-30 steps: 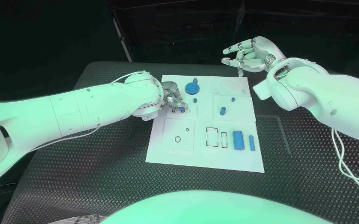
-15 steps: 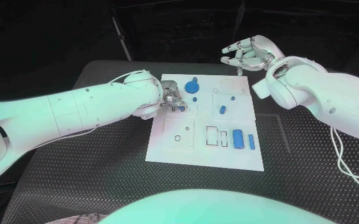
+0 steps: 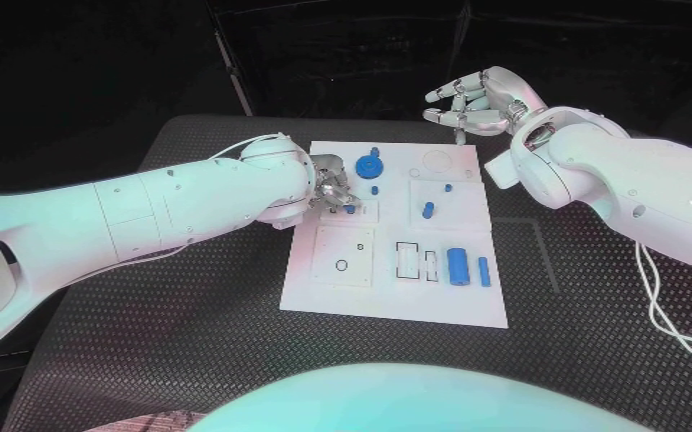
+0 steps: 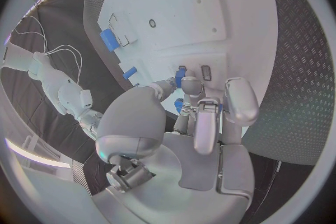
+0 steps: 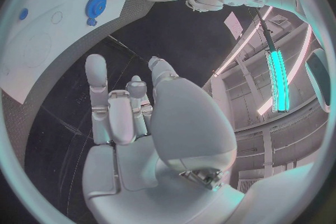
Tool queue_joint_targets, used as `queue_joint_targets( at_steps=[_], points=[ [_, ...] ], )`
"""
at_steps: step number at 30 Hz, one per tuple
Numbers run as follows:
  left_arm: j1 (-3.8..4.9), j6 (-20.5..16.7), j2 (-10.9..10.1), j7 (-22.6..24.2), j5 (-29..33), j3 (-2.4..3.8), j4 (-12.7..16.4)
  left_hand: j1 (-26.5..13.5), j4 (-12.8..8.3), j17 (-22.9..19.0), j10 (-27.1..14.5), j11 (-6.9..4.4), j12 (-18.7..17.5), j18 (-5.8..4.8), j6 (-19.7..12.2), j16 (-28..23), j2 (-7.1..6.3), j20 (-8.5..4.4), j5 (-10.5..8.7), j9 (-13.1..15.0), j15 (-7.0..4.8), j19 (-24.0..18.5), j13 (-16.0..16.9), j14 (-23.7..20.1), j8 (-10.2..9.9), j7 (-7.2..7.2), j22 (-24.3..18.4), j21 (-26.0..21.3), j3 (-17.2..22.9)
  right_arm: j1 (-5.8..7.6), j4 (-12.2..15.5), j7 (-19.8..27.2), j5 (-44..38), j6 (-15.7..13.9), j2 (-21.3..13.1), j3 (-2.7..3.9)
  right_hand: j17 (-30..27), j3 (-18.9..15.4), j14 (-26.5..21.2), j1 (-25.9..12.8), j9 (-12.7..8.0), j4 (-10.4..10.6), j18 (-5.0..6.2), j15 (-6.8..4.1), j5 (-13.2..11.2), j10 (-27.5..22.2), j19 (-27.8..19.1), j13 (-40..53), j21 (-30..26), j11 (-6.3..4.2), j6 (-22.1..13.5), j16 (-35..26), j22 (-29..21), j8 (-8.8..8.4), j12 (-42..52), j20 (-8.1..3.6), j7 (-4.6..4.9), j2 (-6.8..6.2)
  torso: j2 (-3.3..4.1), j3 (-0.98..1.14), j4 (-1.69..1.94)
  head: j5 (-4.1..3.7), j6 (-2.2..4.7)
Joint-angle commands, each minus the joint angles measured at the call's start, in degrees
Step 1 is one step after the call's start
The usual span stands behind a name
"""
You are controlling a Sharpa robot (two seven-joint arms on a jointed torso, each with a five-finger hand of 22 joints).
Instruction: Assemble the parts on the task board
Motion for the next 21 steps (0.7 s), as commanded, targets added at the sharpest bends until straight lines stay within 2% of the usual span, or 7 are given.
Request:
queue_joint_targets(
  at_steps=[1, 9, 21],
  points=[
    [-0.03, 1.6, 0.1, -0.1, -0.5, -0.04, 0.1, 0.5, -8.2, 14.5, 0.6, -0.23, 0.3, -1.06, -0.3, 0.2, 0.11, 0.05, 0.38, 0.1, -0.35, 0.3, 0.0, 5.9, 0.2, -0.26, 0.0, 0.3, 8.6, 0.11, 0.0, 0.2, -0.3, 0.5, 0.1, 0.04, -0.1, -0.1, 1.4, 0.1, 0.0, -0.1, 0.82, -0.38, 0.3, -0.2, -0.3, -0.1, -0.2, 0.06, -0.4, -0.2, -0.1, 0.18, 0.0, 0.09, 0.12, 0.27, -0.05, -0.02, 0.08, 0.05, -0.11],
    [-0.04, 2.6, 0.0, -0.2, -0.5, -0.04, 0.0, 0.4, -8.3, 14.6, 0.6, -0.23, 0.3, -1.04, -0.3, 0.2, 0.03, 0.04, 0.38, 0.1, -0.35, 0.3, 0.0, 5.9, 0.3, -0.27, -0.1, 0.2, 8.8, 0.11, 0.0, 0.2, -0.3, 0.7, 0.2, 0.04, -0.1, -0.1, 1.4, 0.1, 0.0, -0.1, 0.82, -0.38, 0.3, -0.2, -0.3, -0.1, -0.2, 0.06, -0.4, -0.2, -0.1, 0.18, 0.0, 0.09, 0.12, 0.27, -0.05, -0.04, -0.03, 0.15, -0.1],
    [-0.04, 3.2, 0.2, -0.2, -0.5, -0.04, -0.3, 0.4, -8.4, 14.5, 0.6, -0.24, 0.2, -0.94, -0.3, 0.2, -0.09, 0.04, 0.39, 0.2, -0.35, 0.0, -0.1, 5.8, 0.3, -0.29, -0.4, -0.1, 9.1, 0.1, -0.3, 0.3, -0.3, 0.8, 0.4, 0.04, -0.1, -0.1, 1.4, 0.1, 0.0, -0.1, 0.82, -0.38, 0.3, -0.2, -0.3, -0.1, -0.2, 0.06, -0.4, -0.2, -0.1, 0.18, 0.0, 0.09, 0.12, 0.27, -0.01, -0.04, 0.0, 0.26, -0.07]
  ],
)
